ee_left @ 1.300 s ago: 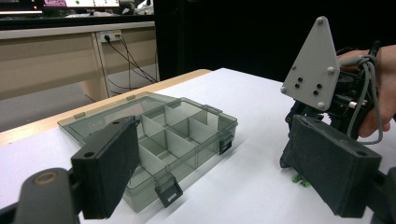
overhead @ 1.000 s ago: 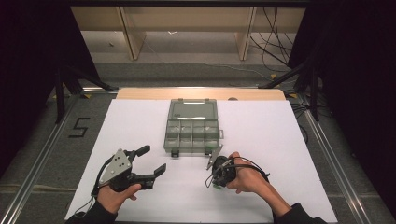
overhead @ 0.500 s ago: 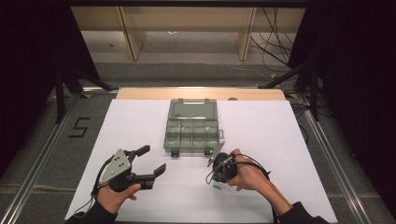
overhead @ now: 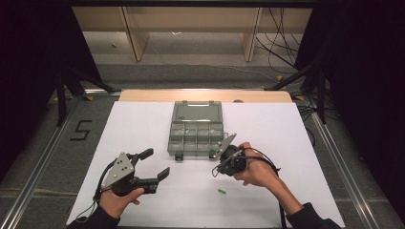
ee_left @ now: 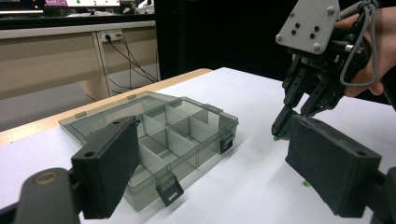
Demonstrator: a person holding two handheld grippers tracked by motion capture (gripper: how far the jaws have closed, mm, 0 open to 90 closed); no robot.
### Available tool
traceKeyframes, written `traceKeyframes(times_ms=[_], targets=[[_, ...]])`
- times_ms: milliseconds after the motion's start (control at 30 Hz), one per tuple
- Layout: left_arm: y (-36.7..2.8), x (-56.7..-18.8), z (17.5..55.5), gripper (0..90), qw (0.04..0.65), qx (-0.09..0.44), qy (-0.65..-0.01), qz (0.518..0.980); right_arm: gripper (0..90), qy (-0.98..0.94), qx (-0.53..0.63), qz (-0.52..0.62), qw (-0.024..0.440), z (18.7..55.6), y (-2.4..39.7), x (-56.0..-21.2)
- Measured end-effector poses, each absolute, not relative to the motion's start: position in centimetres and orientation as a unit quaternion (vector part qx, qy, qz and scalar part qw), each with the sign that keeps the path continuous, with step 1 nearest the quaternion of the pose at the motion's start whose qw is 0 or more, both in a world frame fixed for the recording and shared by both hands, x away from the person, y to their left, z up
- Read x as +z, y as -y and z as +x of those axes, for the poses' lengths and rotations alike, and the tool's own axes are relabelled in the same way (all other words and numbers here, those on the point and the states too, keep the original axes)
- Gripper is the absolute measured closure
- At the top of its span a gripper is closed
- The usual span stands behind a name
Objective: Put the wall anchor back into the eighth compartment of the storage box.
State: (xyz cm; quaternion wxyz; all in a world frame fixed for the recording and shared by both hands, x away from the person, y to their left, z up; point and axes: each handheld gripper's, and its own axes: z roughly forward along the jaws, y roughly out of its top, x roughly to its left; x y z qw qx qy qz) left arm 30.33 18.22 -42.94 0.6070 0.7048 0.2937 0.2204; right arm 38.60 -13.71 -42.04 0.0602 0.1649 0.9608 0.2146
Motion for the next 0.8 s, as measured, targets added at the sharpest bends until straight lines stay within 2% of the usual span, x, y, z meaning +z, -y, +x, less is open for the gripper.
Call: traceKeyframes(times_ms=[800], targets=[[-18.2,-42.9,30.3,16.4,0.610,0.219,-0.294,0.703,84.8,-0.945,0.250,0.180,0.109,42.0,13.8,-39.5]])
